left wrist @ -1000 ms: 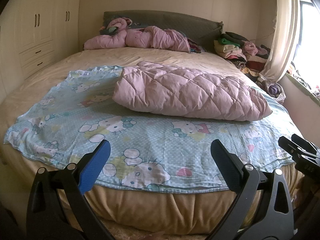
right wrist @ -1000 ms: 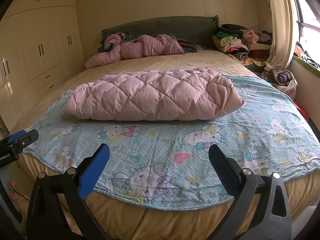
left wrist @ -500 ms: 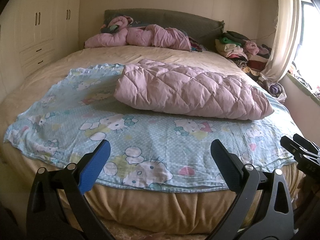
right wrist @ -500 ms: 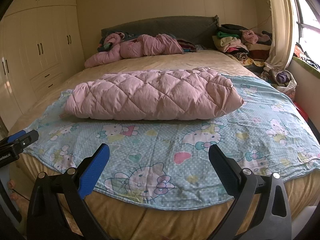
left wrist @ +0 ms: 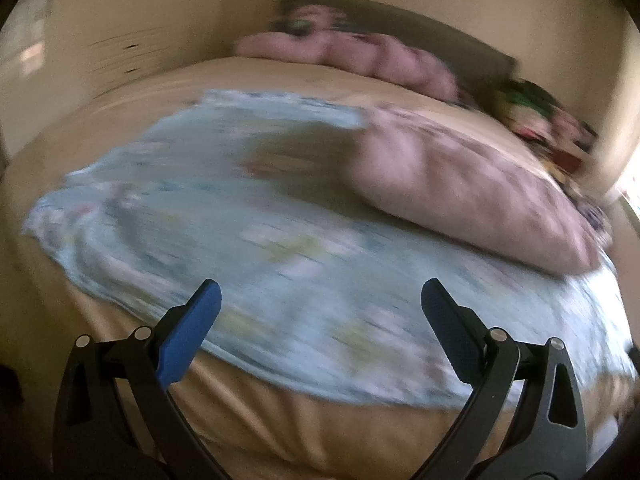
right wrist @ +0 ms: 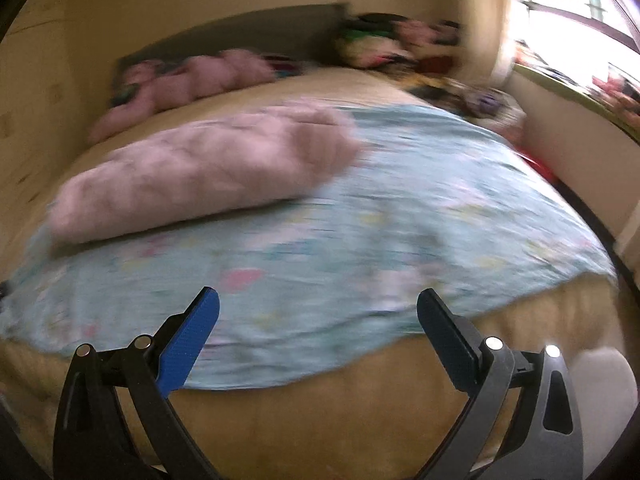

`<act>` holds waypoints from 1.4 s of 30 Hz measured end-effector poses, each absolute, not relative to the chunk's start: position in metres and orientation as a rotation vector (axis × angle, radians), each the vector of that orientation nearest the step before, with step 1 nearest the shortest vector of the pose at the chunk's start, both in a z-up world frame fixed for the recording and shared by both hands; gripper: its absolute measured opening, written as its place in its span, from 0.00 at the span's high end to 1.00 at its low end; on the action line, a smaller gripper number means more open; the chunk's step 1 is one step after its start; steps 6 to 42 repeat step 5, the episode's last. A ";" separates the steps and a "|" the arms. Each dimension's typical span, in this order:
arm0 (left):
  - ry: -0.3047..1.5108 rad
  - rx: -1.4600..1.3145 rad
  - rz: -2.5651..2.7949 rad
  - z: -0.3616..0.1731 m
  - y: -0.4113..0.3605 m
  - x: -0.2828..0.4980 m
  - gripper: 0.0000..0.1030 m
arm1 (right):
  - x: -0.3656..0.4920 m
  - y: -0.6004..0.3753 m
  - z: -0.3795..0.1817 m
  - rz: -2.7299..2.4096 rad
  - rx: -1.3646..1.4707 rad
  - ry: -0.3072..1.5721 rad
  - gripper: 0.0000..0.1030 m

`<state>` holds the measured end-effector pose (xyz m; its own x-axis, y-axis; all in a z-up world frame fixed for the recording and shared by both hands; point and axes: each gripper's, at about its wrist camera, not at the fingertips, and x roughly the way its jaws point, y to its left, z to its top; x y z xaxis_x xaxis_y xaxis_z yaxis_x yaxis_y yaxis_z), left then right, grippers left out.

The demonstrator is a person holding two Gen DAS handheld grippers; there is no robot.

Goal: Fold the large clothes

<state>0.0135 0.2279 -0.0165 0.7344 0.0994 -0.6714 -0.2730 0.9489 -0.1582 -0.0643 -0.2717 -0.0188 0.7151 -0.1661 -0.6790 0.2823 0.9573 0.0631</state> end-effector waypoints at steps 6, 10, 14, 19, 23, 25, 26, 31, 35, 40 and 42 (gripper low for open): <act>0.742 -0.353 0.455 -0.023 0.352 0.056 0.09 | -0.112 -0.425 -0.058 -0.735 0.321 0.821 0.04; 0.742 -0.353 0.455 -0.023 0.352 0.056 0.09 | -0.112 -0.425 -0.058 -0.735 0.321 0.821 0.04; 0.742 -0.353 0.455 -0.023 0.352 0.056 0.09 | -0.112 -0.425 -0.058 -0.735 0.321 0.821 0.04; 0.742 -0.353 0.455 -0.023 0.352 0.056 0.09 | -0.112 -0.425 -0.058 -0.735 0.321 0.821 0.04; 0.742 -0.353 0.455 -0.023 0.352 0.056 0.09 | -0.112 -0.425 -0.058 -0.735 0.321 0.821 0.04; 0.742 -0.353 0.455 -0.023 0.352 0.056 0.09 | -0.112 -0.425 -0.058 -0.735 0.321 0.821 0.04; 0.742 -0.353 0.455 -0.023 0.352 0.056 0.09 | -0.112 -0.425 -0.058 -0.735 0.321 0.821 0.04; 0.742 -0.353 0.455 -0.023 0.352 0.056 0.09 | -0.112 -0.425 -0.058 -0.735 0.321 0.821 0.04; 0.742 -0.353 0.455 -0.023 0.352 0.056 0.09 | -0.112 -0.425 -0.058 -0.735 0.321 0.821 0.04; 0.742 -0.353 0.455 -0.023 0.352 0.056 0.09 | -0.112 -0.425 -0.058 -0.735 0.321 0.821 0.04; 0.742 -0.353 0.455 -0.023 0.352 0.056 0.09 | -0.112 -0.425 -0.058 -0.735 0.321 0.821 0.04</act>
